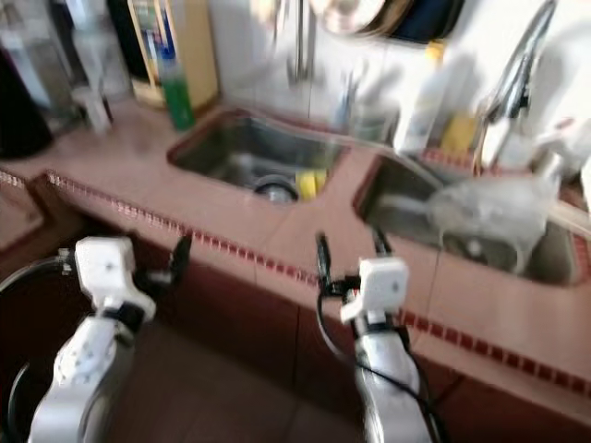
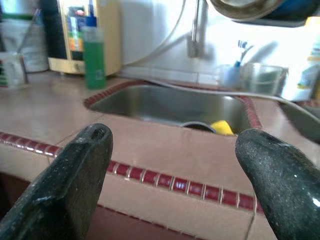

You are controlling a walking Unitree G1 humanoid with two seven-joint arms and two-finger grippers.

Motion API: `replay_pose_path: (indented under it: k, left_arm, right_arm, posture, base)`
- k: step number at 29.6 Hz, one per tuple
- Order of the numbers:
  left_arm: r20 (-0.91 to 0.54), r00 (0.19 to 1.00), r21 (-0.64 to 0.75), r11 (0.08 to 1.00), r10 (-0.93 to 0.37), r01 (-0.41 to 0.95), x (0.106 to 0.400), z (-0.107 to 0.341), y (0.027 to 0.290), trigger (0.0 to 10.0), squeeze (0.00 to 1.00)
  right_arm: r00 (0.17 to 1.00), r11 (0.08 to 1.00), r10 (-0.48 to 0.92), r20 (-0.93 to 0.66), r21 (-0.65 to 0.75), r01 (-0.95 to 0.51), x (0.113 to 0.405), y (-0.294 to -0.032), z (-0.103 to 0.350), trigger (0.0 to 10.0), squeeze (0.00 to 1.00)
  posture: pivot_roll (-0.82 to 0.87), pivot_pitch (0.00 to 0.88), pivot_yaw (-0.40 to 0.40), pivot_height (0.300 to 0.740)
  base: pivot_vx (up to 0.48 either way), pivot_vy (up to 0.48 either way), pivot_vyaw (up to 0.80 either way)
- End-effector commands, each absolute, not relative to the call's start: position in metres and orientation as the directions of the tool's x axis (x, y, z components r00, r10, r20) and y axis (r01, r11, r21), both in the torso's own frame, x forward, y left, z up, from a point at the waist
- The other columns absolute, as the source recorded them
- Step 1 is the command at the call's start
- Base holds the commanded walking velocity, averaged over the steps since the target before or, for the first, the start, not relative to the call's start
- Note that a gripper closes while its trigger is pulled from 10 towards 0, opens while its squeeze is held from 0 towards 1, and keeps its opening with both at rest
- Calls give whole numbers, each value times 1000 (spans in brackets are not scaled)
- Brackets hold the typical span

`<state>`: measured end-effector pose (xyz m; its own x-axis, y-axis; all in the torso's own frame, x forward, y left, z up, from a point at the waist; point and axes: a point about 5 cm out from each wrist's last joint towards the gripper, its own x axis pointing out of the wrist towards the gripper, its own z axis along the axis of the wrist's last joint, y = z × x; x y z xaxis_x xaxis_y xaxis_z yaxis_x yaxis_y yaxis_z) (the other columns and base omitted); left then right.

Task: Kitchen organization

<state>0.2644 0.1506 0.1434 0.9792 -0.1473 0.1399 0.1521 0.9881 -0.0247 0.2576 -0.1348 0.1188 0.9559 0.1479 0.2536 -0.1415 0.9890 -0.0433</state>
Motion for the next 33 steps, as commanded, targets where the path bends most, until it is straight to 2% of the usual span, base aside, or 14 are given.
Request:
replay_pose_path:
  k: [1, 11, 14, 16, 20, 23, 26, 30, 31, 33]
  left_arm:
    - [113, 983, 7, 989, -146, 146, 263, 136, 156, 10000, 0]
    - [70, 981, 50, 983, -179, 176, 247, 110, 163, 10000, 0]
    - [74, 982, 91, 981, -176, 169, 240, 93, 166, 10000, 0]
    - [69, 982, 70, 982, -178, 173, 237, 86, 168, 10000, 0]
    - [45, 976, 56, 976, -215, 212, 232, 73, 167, 10000, 0]
    - [-1, 958, 130, 950, -286, 284, 225, 53, 161, 10000, 0]
    - [-75, 945, 167, 930, -318, 327, 220, 33, 160, 10000, 0]
    - [-140, 928, 150, 919, -344, 364, 217, 17, 158, 10000, 0]
    - [-231, 920, 121, 929, -315, 349, 217, -4, 160, 10000, 0]
    - [-257, 919, 114, 934, -300, 337, 217, -9, 160, 10000, 0]
  right_arm:
    - [949, 981, 194, 248, -66, -183, 257, -130, 118, 10000, 0]
    - [940, 951, 300, 161, -133, -280, 246, -135, 97, 10000, 0]
    - [931, 926, 354, 94, -172, -335, 240, -135, 78, 10000, 0]
    - [926, 919, 371, 73, -173, -355, 239, -135, 72, 10000, 0]
    - [886, 873, 463, 28, -185, -451, 235, -129, 63, 10000, 0]
    - [810, 789, 583, -55, -200, -581, 231, -126, 49, 10000, 0]
    - [791, 770, 599, -125, -181, -612, 231, -131, 35, 10000, 0]
    - [788, 770, 584, -194, -172, -614, 231, -138, 19, 10000, 0]
    - [802, 814, 513, -305, -122, -568, 230, -150, -5, 10000, 0]
    - [804, 827, 490, -337, -112, -551, 229, -153, -12, 10000, 0]
  posture:
    - [-1, 92, -21, 740]
    - [1, 101, -29, 740]
    - [2, 93, -32, 740]
    - [2, 81, -37, 740]
    - [5, 64, -49, 740]
    - [9, 47, -55, 740]
    - [13, 39, -57, 740]
    - [19, 33, -56, 740]
    - [26, 25, -55, 740]
    - [26, 25, -54, 740]
  base:
    - [0, 0, 0]
    - [0, 0, 0]
    - [0, 0, 0]
    - [0, 0, 0]
    - [0, 0, 0]
    - [0, 0, 0]
    - [0, 0, 0]
    - [0, 0, 0]
    - [0, 0, 0]
    - [0, 0, 0]
